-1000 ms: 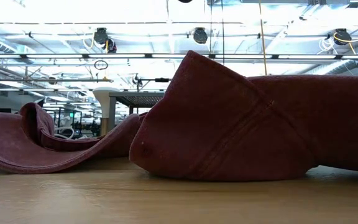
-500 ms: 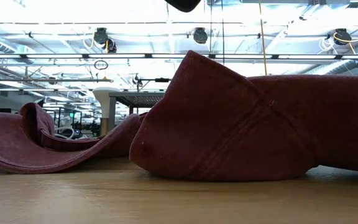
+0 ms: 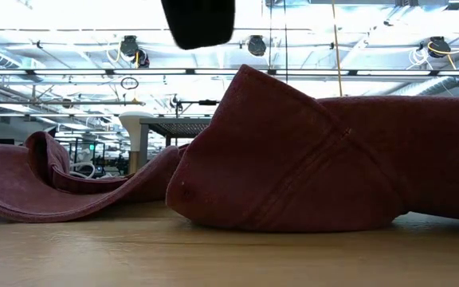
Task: Pick & Place hat
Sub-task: Put the top black cap on the shelf
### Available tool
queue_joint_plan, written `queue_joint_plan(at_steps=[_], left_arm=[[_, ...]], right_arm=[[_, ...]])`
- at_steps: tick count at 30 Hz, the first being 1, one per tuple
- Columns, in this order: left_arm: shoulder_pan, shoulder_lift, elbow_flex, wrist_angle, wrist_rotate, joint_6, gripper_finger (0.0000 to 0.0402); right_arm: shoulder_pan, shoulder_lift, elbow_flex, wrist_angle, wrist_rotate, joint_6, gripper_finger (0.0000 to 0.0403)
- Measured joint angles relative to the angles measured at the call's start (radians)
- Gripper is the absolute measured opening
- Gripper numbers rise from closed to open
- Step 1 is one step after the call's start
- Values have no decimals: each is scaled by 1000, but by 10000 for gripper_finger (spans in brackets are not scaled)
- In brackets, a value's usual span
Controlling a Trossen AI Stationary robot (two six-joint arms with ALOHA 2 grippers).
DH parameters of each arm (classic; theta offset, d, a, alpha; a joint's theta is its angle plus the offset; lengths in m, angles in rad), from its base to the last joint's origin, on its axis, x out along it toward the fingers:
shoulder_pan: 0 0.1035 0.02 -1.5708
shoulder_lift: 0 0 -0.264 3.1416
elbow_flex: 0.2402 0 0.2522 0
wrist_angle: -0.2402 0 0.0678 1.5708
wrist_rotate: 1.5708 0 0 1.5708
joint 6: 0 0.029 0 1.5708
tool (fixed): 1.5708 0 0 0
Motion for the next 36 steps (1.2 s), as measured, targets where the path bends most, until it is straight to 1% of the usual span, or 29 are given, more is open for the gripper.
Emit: queue_joint_plan(at_steps=[2, 5, 11, 14, 16, 18, 21, 27, 31, 36], left_arm=[[11, 0, 0, 0, 13, 41, 15], [29, 3, 0, 0, 46, 110, 15], [76, 9, 2, -19, 169, 208, 15], [103, 12, 6, -82, 235, 233, 15], [123, 13, 44, -187, 281, 259, 15], [141, 28, 111, -323, 325, 301, 15], [159, 70, 236, -534, 381, 387, 15], [186, 193, 515, -843, 464, 647, 15], [199, 276, 651, -983, 512, 815, 15], [208, 352, 764, -1057, 513, 1002, 15]], right_arm=[[22, -23, 0, -56, -22, 91, 205], [46, -53, 0, -135, -102, 207, 201], [50, -114, 0, -298, -354, 495, 194], [35, -140, 0, -369, -450, 597, 195], [26, -154, 0, -395, -483, 639, 194], [23, -163, 0, -410, -483, 654, 193], [23, -170, 0, -411, -477, 632, 192], [17, -171, 0, -411, -475, 565, 192], [17, -171, 0, -412, -475, 523, 192], [17, -171, 0, -413, -474, 449, 192]])
